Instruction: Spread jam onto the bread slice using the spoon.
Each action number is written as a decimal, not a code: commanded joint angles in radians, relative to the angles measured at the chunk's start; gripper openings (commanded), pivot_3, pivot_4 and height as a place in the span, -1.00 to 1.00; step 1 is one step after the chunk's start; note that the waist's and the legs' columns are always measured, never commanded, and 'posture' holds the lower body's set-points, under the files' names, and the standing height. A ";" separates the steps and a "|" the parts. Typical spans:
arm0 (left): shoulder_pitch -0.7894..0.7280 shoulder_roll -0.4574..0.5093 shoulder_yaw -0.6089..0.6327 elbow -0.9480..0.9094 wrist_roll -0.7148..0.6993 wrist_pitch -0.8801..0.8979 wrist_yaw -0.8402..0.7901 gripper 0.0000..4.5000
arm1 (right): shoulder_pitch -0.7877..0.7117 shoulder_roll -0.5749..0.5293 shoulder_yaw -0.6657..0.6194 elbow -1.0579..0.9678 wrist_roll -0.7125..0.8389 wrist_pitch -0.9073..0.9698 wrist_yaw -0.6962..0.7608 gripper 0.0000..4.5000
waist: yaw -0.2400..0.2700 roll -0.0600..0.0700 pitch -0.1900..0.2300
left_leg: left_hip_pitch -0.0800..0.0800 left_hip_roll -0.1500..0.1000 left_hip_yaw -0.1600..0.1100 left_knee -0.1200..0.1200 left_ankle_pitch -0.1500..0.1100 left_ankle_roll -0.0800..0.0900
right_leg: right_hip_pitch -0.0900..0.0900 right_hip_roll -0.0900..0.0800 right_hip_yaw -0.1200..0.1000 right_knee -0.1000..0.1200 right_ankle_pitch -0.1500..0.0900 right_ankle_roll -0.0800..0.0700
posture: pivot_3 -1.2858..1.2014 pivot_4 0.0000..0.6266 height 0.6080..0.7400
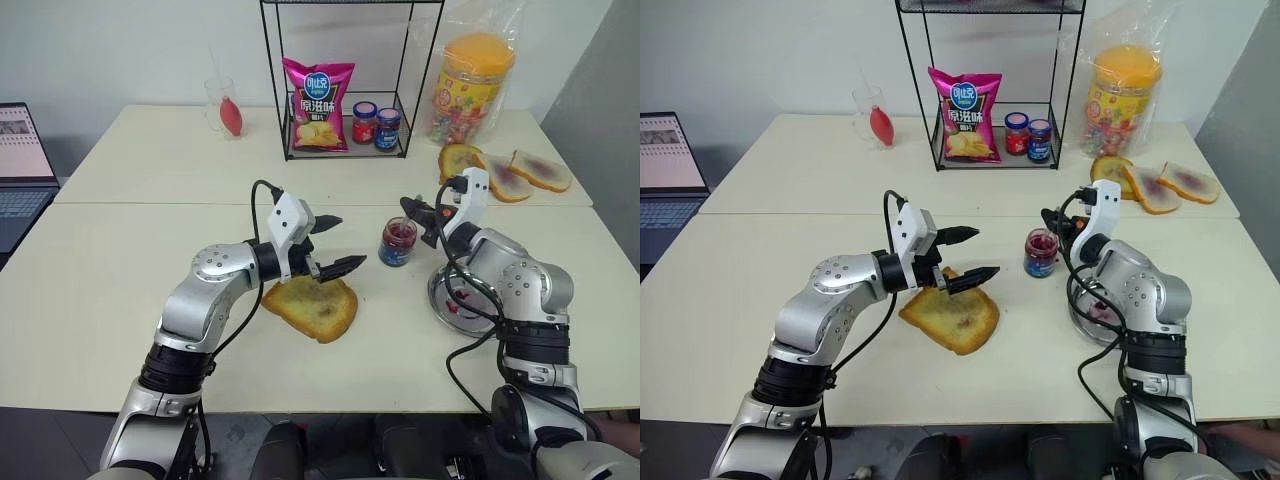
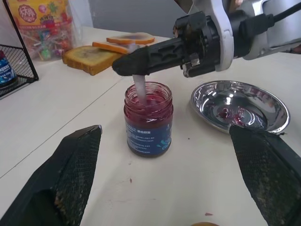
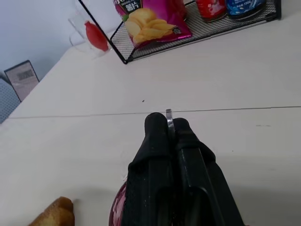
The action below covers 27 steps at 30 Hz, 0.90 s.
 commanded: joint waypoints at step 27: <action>-0.026 0.002 0.004 0.012 0.003 -0.041 -0.026 1.00 | -0.072 0.020 -0.170 -0.069 0.221 0.080 -0.200 -0.99 | -0.003 0.000 0.000 | 0.000 0.000 0.000 -0.001 0.000 0.000 | 0.000 0.000 0.000 -0.001 0.000 0.000 | 0.03 -0.52 1.00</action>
